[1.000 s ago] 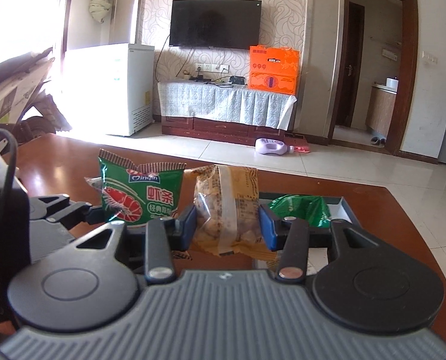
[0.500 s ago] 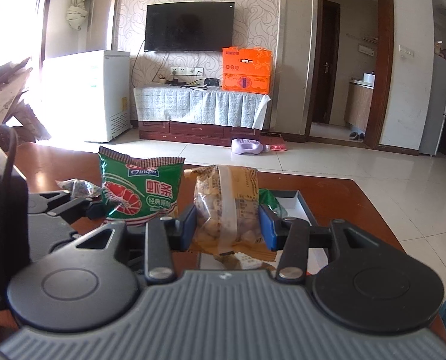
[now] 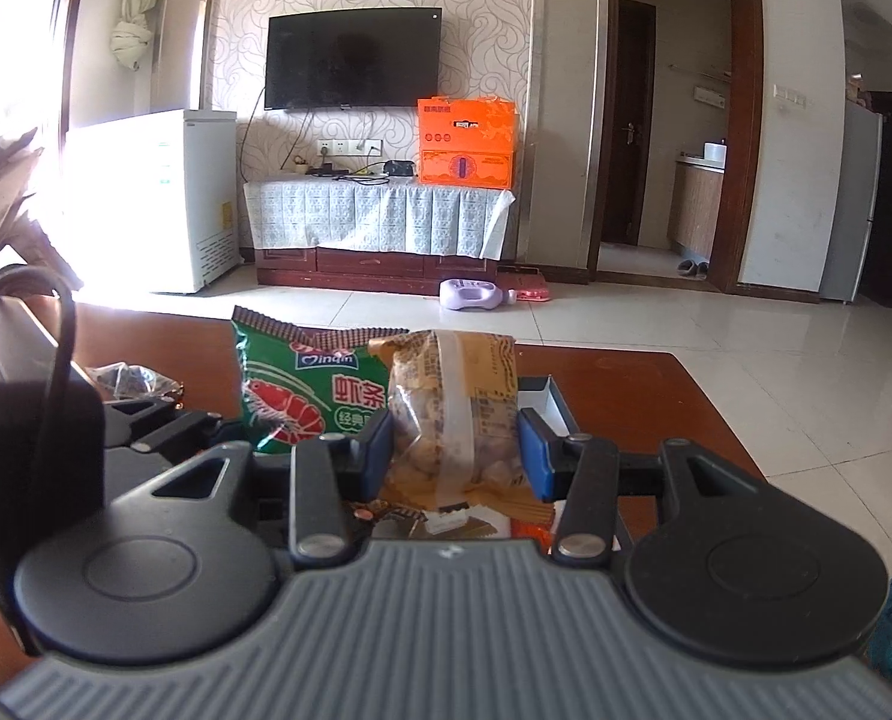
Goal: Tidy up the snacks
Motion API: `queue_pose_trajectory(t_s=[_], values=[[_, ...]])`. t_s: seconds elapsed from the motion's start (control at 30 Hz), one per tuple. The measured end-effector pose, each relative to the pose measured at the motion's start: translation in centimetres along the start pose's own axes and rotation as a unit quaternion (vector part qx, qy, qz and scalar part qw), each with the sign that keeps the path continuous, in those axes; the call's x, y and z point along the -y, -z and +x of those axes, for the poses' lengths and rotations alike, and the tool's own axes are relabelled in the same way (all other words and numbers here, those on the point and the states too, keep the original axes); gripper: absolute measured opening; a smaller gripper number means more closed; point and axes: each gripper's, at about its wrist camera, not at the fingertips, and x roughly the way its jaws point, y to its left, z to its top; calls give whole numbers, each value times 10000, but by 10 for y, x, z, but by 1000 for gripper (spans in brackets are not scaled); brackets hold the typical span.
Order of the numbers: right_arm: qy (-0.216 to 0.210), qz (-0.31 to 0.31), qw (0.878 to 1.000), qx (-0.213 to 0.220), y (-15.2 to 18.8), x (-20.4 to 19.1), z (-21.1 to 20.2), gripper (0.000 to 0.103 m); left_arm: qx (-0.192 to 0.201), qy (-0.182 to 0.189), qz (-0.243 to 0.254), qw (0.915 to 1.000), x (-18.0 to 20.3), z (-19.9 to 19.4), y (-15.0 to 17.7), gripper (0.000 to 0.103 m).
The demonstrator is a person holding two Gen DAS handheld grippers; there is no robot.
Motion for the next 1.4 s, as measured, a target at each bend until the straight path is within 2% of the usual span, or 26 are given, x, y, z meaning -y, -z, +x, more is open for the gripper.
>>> queue_pose_trajectory(t_s=[0.2,0.43,0.7,0.83,0.93,0.97,1.07,1.4], values=[[85,92,9999,8,1,7,-2,48,-60,116,-23,9999,8,16,0,59],[174,175,9997,-22,3,18,1,48,-76,422,-85,9990,22,40,-7,59],[341,292,9989,-156,7,27,8,47,-96,665,14,9977,36,84,-15,60],[374,308,9985,-242,9,30,15,47,-162,805,22,9966,39,103,-19,68],[371,295,9984,-313,11,28,18,47,-91,864,2,9962,40,105,-21,88],[372,288,9984,-317,12,28,18,48,-24,878,18,9961,41,105,-22,92],[375,306,9984,-305,11,28,17,48,74,915,88,9957,43,101,-25,96],[319,296,9987,-282,11,24,12,48,164,892,197,9957,39,61,-12,97]])
